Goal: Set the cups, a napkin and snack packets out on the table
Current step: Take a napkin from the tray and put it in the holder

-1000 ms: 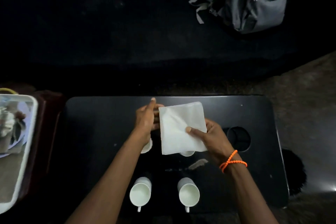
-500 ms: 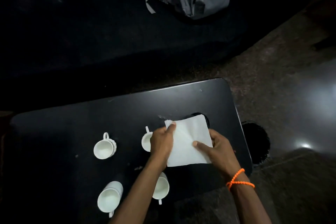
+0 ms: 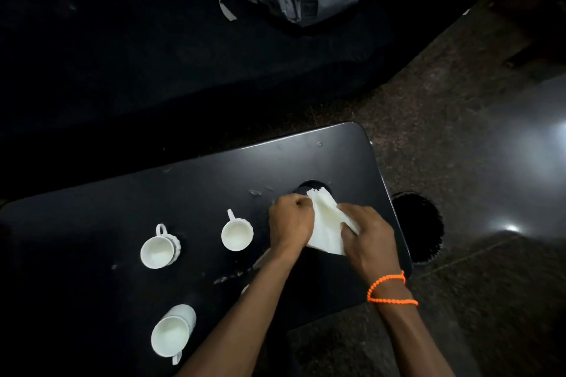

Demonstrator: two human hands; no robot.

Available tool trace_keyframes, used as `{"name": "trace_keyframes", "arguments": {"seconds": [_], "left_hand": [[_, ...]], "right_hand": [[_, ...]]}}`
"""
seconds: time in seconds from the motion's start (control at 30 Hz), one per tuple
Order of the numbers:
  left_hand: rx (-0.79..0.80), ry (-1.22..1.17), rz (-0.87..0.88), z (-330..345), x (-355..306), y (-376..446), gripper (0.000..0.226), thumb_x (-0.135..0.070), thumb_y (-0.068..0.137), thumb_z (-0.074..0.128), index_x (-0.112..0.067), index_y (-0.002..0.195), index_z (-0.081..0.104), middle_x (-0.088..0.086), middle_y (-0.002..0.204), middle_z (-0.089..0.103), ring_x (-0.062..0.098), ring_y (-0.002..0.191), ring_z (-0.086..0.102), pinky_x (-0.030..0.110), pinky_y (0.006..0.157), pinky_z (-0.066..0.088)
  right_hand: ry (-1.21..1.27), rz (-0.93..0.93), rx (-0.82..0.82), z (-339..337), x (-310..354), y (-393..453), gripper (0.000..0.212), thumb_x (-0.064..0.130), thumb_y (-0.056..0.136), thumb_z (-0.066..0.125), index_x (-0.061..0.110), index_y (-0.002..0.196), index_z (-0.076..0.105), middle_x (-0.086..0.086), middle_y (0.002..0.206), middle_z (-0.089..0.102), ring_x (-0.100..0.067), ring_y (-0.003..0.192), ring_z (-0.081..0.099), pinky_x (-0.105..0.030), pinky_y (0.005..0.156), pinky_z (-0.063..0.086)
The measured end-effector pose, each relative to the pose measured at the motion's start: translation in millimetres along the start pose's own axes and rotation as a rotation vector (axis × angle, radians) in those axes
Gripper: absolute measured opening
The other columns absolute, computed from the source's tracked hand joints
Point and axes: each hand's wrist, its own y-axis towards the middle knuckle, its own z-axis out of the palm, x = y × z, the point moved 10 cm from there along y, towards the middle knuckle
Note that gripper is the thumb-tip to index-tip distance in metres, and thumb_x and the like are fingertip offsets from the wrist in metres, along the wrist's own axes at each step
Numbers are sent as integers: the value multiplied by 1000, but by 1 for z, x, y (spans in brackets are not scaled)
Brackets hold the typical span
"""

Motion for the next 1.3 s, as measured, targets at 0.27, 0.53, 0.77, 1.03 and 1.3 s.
{"name": "trace_keyframes", "arguments": {"seconds": [0.27,0.53,0.77,1.03,1.3], "left_hand": [[-8,-80,-94,7,19,6,26,-42,85,72,-20,93,80,2,96,80,25,94,73,38,87,59],[-37,-588,-229,13,51,-8,31,-30,87,78,-10,110,70,5,88,75,18,67,79,35,64,67],[-128,-444,-137,2,56,0,7,-25,91,67,-28,89,73,-4,89,79,17,90,76,47,95,61],[115,-513,-167,26,47,26,87,-82,78,41,-27,140,64,-1,145,64,21,137,58,49,118,43],[242,-565,-155,43,47,21,77,-84,84,41,-30,127,74,5,135,71,28,130,64,54,118,43]], "right_hand": [[-196,140,196,16,9,49,39,5,77,65,18,112,76,-19,107,76,-41,99,70,-43,87,59],[-61,117,-29,-5,15,49,27,12,77,76,13,104,73,-11,95,76,-32,88,71,-36,80,58],[209,166,-73,7,-7,41,20,37,85,80,19,92,76,6,81,75,-2,71,68,-11,68,52],[808,619,225,76,-49,26,62,81,92,36,37,117,72,8,120,74,-18,112,68,-52,92,57],[1012,697,164,95,-48,16,75,84,88,41,25,113,79,-5,112,80,-25,104,77,-46,84,61]]}}
